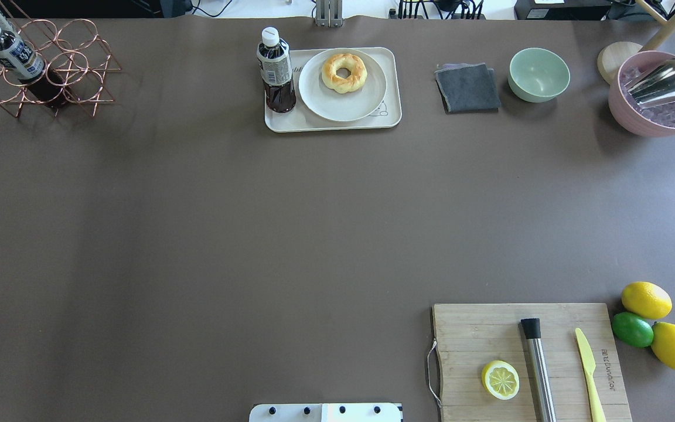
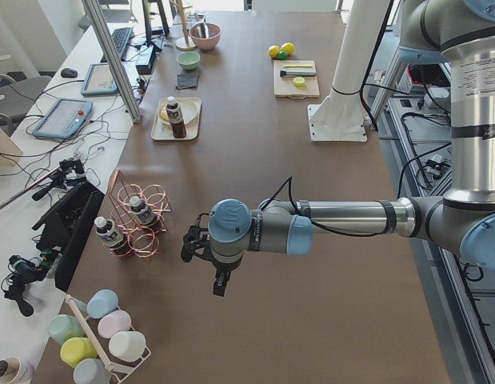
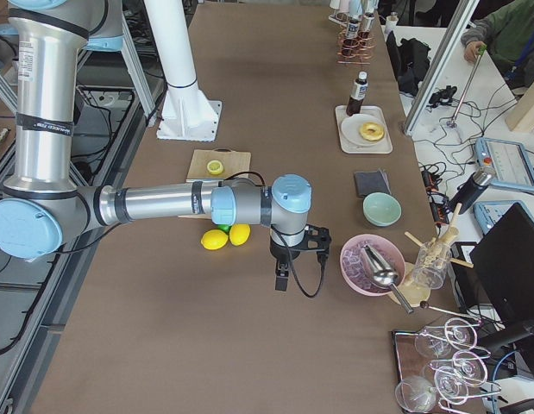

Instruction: Place donut on tray

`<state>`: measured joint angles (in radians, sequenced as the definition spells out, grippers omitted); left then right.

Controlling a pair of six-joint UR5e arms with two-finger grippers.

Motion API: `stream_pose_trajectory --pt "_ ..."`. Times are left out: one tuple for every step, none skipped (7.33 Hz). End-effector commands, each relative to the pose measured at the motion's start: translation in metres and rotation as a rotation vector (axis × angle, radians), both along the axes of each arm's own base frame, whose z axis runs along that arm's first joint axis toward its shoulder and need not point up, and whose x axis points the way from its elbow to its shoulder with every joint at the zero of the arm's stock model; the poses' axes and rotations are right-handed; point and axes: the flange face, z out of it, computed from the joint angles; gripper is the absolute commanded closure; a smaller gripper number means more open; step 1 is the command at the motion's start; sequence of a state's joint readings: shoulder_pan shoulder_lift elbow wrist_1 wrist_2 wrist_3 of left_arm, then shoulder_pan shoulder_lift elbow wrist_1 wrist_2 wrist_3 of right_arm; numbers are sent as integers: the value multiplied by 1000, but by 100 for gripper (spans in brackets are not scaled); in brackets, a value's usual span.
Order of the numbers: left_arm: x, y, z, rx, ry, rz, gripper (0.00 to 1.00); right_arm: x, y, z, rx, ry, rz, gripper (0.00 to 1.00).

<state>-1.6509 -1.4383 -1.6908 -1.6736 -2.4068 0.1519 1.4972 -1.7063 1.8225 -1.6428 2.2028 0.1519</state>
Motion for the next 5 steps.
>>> stream_pose_trajectory --pt "0 0 0 0 0 0 2 0 0 0 0 -2 0 0" --pt "0 0 1 0 0 1 2 0 0 0 -1 -1 1 0" --pt "0 0 0 1 0 1 2 0 -1 -1 1 -2 1 0" --pt "-1 0 0 13 -1 0 2 0 0 0 0 -2 0 0" --pt "0 1 -2 33 0 2 2 0 0 0 -1 -1 1 0"
